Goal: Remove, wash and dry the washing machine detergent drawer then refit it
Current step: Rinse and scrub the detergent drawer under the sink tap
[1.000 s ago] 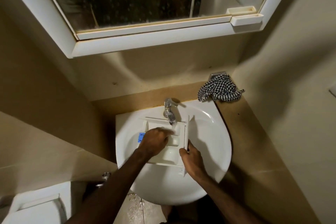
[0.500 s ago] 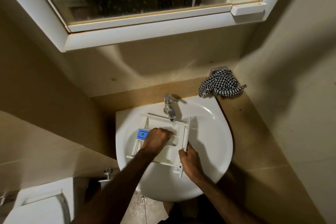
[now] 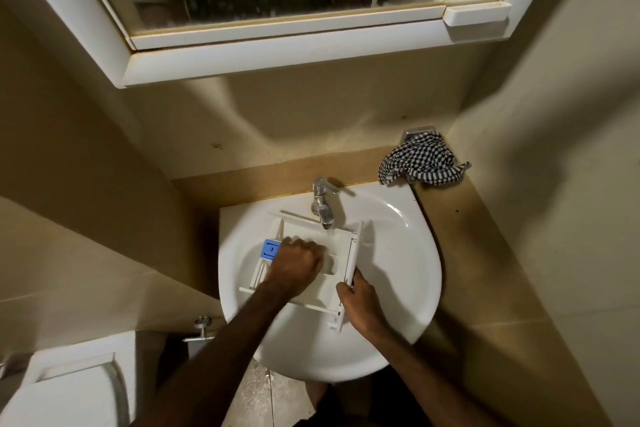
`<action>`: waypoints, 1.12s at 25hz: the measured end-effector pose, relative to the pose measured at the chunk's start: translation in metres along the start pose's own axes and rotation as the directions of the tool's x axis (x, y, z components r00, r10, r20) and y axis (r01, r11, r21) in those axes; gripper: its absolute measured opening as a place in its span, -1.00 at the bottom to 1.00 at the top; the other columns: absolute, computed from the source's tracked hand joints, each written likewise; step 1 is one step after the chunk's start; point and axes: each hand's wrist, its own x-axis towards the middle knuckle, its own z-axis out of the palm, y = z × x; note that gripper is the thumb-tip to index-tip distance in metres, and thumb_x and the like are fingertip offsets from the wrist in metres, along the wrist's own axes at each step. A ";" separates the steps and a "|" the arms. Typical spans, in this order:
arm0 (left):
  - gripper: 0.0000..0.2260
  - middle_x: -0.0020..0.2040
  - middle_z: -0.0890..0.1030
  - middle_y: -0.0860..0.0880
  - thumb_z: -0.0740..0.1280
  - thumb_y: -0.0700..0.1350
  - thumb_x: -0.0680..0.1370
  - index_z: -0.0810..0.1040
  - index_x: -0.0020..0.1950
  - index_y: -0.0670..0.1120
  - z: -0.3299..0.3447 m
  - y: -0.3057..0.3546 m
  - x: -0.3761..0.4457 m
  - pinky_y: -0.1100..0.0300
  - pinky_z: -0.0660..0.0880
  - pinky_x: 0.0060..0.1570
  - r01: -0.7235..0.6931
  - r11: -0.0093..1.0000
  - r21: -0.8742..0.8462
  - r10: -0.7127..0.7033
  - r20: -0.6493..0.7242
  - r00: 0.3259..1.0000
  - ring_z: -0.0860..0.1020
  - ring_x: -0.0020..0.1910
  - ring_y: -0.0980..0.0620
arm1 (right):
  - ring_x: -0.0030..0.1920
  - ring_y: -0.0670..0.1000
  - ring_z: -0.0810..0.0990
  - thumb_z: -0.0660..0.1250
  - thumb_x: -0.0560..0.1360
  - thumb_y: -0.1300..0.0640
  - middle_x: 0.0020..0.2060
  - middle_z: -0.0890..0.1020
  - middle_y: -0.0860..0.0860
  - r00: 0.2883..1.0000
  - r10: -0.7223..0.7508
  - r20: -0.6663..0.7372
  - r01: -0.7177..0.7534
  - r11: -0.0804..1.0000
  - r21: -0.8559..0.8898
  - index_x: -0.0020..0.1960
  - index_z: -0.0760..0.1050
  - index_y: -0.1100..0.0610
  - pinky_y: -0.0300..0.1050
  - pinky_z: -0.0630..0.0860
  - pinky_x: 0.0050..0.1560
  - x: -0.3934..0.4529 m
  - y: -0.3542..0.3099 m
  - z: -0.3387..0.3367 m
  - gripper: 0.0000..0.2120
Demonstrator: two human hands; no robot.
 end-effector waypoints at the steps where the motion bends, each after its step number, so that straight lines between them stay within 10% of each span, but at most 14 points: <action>1: -0.74 0.07 0.70 -0.08 0.17 -0.02 0.69 0.63 0.15 -0.05 0.000 0.010 0.007 0.02 0.47 0.05 -0.027 1.000 -0.009 0.028 0.056 0.998 0.65 0.01 -0.14 | 0.02 0.24 0.65 0.26 0.57 0.21 0.00 0.70 0.16 1.000 0.002 0.004 -0.002 1.000 -0.001 0.40 0.45 0.09 0.02 0.57 0.04 0.001 0.000 0.000 -0.60; 4: -0.75 0.12 0.67 -0.16 0.18 -0.09 0.68 0.56 0.25 -0.14 0.005 0.026 0.019 0.02 0.48 -0.02 -0.026 0.998 -0.057 0.029 0.062 0.998 0.66 0.01 -0.20 | 0.02 0.21 0.67 0.26 0.60 0.21 0.03 0.70 0.17 1.000 0.020 0.000 -0.020 1.000 -0.001 0.47 0.40 0.11 0.05 0.60 0.07 0.004 0.001 0.001 -0.56; 8: -0.59 0.50 0.49 -0.18 0.17 -0.13 0.69 0.34 0.55 -0.18 0.018 0.034 0.011 -0.12 0.37 0.38 0.071 0.996 0.050 -0.075 0.081 0.994 0.50 0.41 -0.18 | 0.09 0.22 0.68 0.26 0.64 0.16 0.12 0.69 0.17 1.000 0.022 -0.015 -0.022 1.000 0.010 0.53 0.33 0.10 0.16 0.60 0.16 0.005 0.001 0.009 -0.53; 14: -0.80 -0.05 0.72 -0.11 0.27 -0.13 0.61 0.63 0.16 -0.06 0.004 0.030 0.019 0.07 0.48 0.04 0.113 0.992 0.047 -0.117 0.100 0.988 0.65 -0.07 -0.15 | 0.06 0.22 0.67 0.24 0.62 0.17 0.08 0.68 0.17 0.998 0.051 -0.024 -0.052 0.998 -0.029 0.52 0.32 0.10 0.09 0.60 0.13 0.006 0.000 0.013 -0.53; 23: -0.64 0.03 0.72 -0.11 0.34 -0.18 0.64 0.46 0.44 -0.11 0.017 0.035 0.019 0.04 0.52 0.09 0.055 0.996 0.068 -0.055 0.005 0.998 0.67 -0.05 -0.13 | 0.08 0.24 0.67 0.25 0.62 0.18 0.11 0.67 0.19 0.996 0.078 -0.048 -0.080 0.996 -0.040 0.49 0.34 0.13 0.05 0.60 0.10 0.010 0.004 0.013 -0.56; 28: -0.75 0.02 0.73 -0.14 0.36 -0.07 0.61 0.65 0.27 -0.01 0.008 0.019 0.028 0.06 0.53 0.01 0.078 0.995 0.067 -0.083 0.083 0.993 0.67 -0.01 -0.20 | 0.05 0.28 0.65 0.26 0.60 0.22 0.04 0.68 0.20 0.993 0.087 -0.075 -0.092 0.994 -0.061 0.40 0.41 0.18 0.03 0.58 0.04 0.011 0.005 0.014 -0.63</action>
